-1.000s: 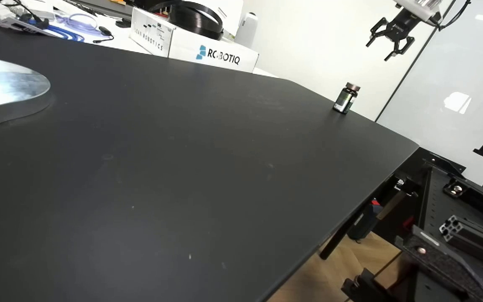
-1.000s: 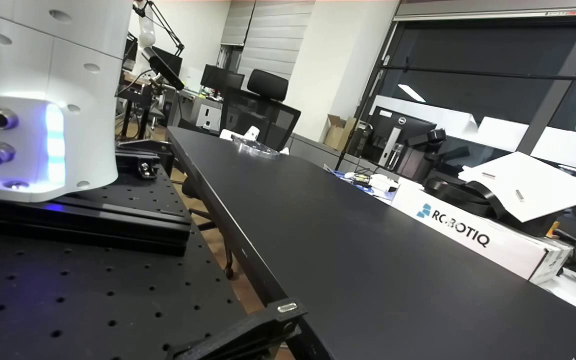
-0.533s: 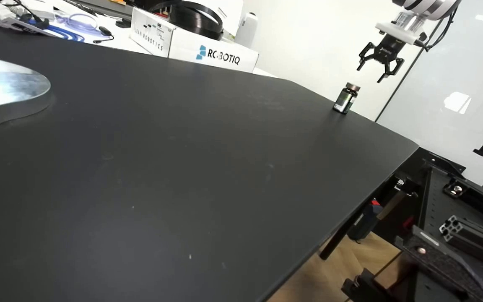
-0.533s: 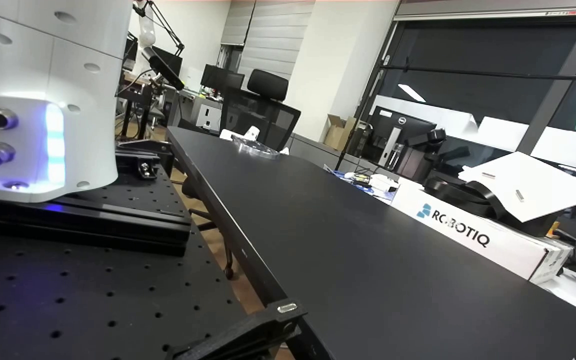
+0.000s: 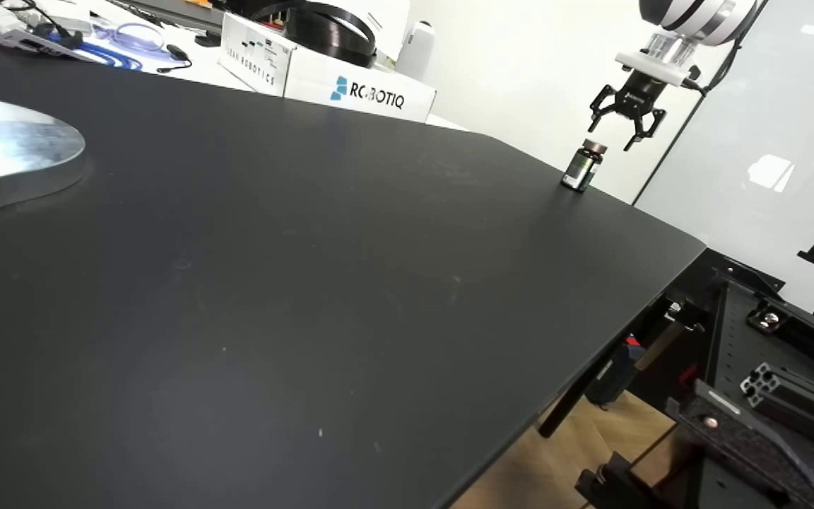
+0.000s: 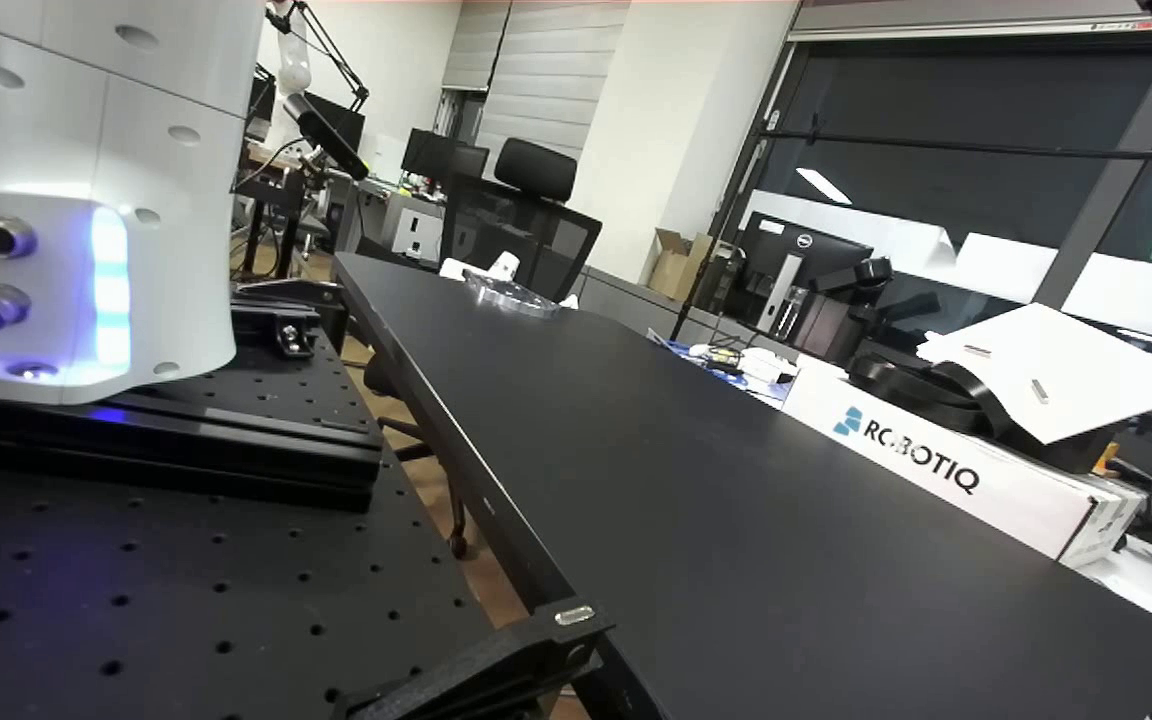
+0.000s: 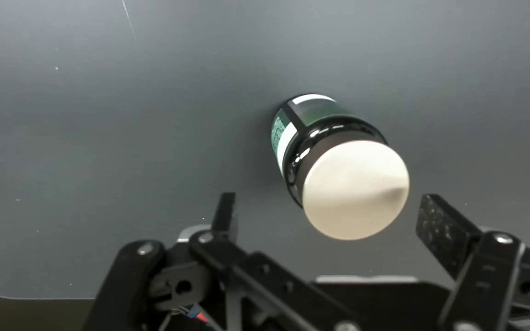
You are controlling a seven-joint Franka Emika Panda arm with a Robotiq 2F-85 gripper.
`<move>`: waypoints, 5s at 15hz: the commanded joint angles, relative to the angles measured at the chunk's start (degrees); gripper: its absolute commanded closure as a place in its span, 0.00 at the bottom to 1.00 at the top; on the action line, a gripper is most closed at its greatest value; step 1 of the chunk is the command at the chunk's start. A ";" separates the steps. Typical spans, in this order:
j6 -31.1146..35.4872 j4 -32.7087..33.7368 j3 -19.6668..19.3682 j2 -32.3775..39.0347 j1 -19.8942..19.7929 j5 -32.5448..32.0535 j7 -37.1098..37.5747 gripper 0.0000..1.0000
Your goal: Move the bottle backward and to the left
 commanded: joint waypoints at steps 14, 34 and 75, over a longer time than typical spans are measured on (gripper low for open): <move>-1.72 4.94 -0.24 4.39 0.39 -1.47 2.55 0.00; -2.39 -8.38 0.00 -13.74 3.14 -1.84 -0.66 0.64; 3.77 -57.00 4.61 -54.38 -0.45 -21.95 -26.91 0.64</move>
